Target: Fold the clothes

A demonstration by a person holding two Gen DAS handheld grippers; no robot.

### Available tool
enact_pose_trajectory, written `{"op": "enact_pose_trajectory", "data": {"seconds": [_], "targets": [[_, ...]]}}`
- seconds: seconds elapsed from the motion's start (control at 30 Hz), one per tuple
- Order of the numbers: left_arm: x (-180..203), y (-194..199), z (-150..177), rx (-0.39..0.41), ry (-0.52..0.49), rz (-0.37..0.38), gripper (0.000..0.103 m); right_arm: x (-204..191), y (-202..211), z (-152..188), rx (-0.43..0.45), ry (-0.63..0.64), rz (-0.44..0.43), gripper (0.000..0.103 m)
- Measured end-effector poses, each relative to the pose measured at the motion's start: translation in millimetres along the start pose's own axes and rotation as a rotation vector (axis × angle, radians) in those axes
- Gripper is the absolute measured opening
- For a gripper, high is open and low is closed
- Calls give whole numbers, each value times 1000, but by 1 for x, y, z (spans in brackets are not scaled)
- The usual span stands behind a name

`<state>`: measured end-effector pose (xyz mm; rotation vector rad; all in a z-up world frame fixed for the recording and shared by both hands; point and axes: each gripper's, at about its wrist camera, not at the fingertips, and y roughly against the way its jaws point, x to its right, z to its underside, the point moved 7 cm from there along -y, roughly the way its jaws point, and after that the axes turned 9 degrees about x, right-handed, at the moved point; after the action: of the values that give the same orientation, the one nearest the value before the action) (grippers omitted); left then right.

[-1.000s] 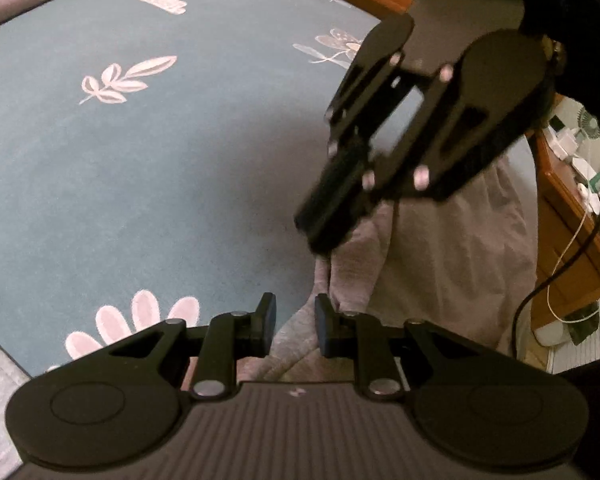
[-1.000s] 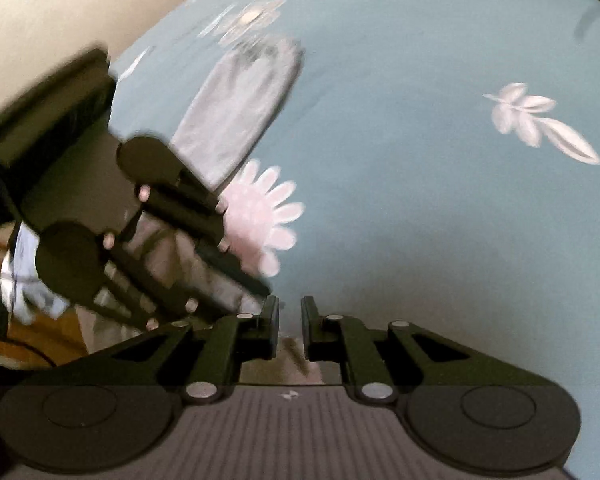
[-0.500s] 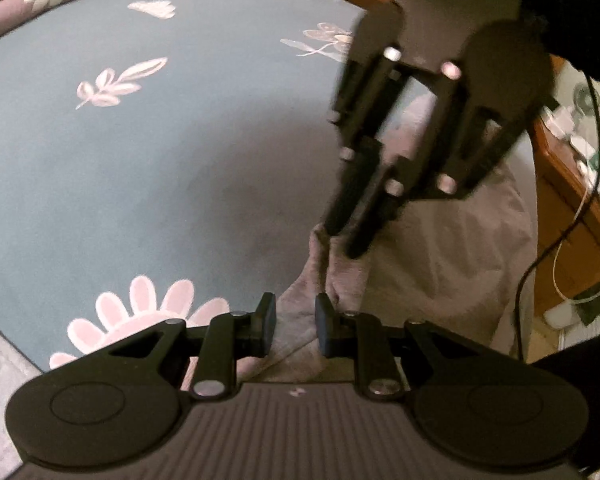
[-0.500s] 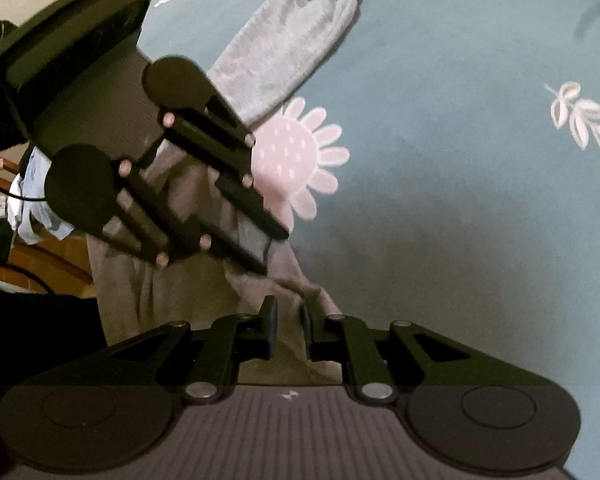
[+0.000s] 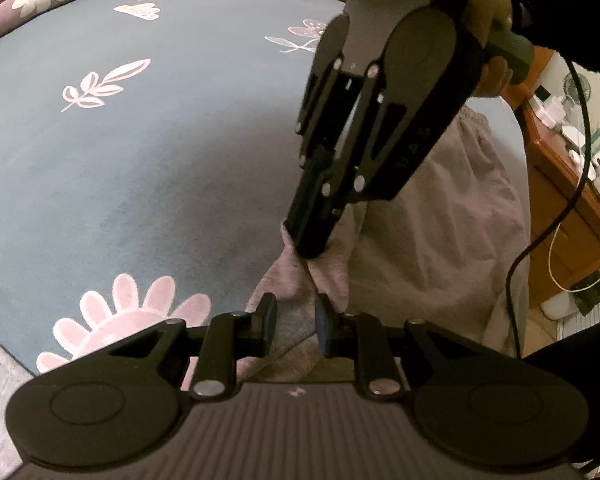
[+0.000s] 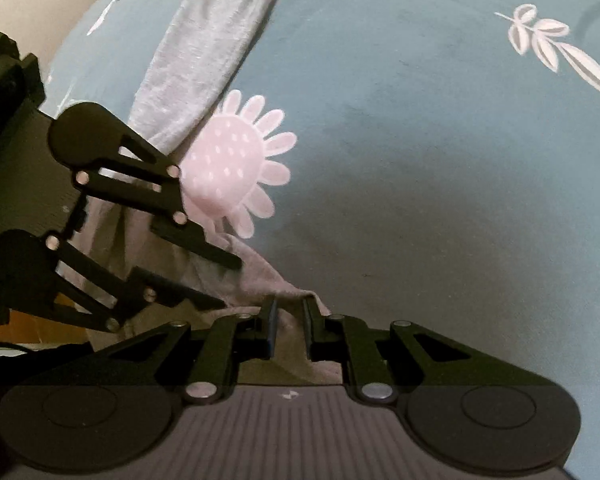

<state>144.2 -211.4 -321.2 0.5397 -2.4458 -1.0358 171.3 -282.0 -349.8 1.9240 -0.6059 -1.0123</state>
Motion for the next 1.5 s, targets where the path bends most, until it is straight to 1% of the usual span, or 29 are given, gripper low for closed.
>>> {"op": "enact_pose_trajectory", "data": {"seconds": [0.07, 0.13, 0.17, 0.27, 0.33, 0.43, 0.47, 0.5, 0.53, 0.57, 0.6, 0.63, 0.67, 0.7, 0.77, 0.83, 0.9, 0.93, 0.97, 1.03, 1.13, 1.17, 1.27, 1.37, 1.43, 1.5], "targets": [[1, 0, -1, 1, -1, 6, 19, -5, 0, -4, 8, 9, -11, 16], [1, -1, -2, 2, -2, 4, 19, -4, -7, -7, -14, -9, -10, 16], [0, -1, -2, 3, -1, 3, 19, -4, -11, -6, -31, 2, 4, 16], [-2, 2, -2, 13, 13, 8, 19, -10, -16, 1, -77, 99, 52, 18], [-4, 3, -2, 16, 23, 10, 19, -14, -16, 5, -86, 140, 63, 21], [-6, 4, -3, 19, 28, 5, 19, -16, -22, 10, -99, 199, 98, 21], [-7, 6, -4, 22, 33, 3, 19, -17, -24, 10, -97, 216, 105, 19], [-8, 8, -5, 29, 42, -2, 20, -19, -24, 10, -93, 233, 108, 14], [-11, 11, -7, 36, 53, -7, 20, -20, -22, 9, -84, 247, 105, 2], [-13, 14, -8, 44, 65, -12, 20, -21, -19, 6, -65, 252, 110, 1], [-16, 17, -10, 55, 81, -19, 20, -19, -15, 1, -35, 255, 134, 1], [-19, 21, -12, 66, 96, -28, 20, -14, -8, -7, 12, 245, 170, 1], [-22, 24, -13, 76, 111, -35, 21, -7, -2, -15, 43, 216, 188, 1], [-24, 26, -14, 79, 128, -33, 23, 1, 4, -22, 68, 183, 198, 1], [-26, 27, -14, 86, 151, -29, 25, 14, 14, -33, 101, 134, 211, 1], [-25, 27, -14, 84, 146, -30, 25, 17, 18, -36, 104, 149, 231, 1], [-23, 26, -14, 89, 141, -29, 25, 16, 19, -35, 90, 149, 212, 2], [-22, 26, -15, 94, 140, -29, 25, 15, 18, -33, 87, 144, 207, 8], [-20, 26, -15, 98, 140, -26, 25, 14, 16, -31, 86, 137, 205, 15], [-17, 23, -15, 95, 144, -9, 25, 12, 8, -22, 42, 126, 189, 22], [-12, 16, -12, 67, 127, -2, 25, 0, 1, -9, -6, 159, 153, 22], [-11, 14, -11, 59, 119, -4, 25, -2, 2, -6, -13, 171, 156, 22], [-4, 9, -7, 41, 104, 23, 25, -1, 6, -4, -20, 147, 154, 22], [5, 4, -4, 25, 83, 41, 25, 12, 12, -19, 32, 91, 175, 22], [9, 2, -3, 21, 57, 40, 25, 18, 8, -33, 57, 57, 178, 22], [11, 2, -3, 24, 48, 39, 25, 16, -4, -38, 37, 61, 156, 22]]}}
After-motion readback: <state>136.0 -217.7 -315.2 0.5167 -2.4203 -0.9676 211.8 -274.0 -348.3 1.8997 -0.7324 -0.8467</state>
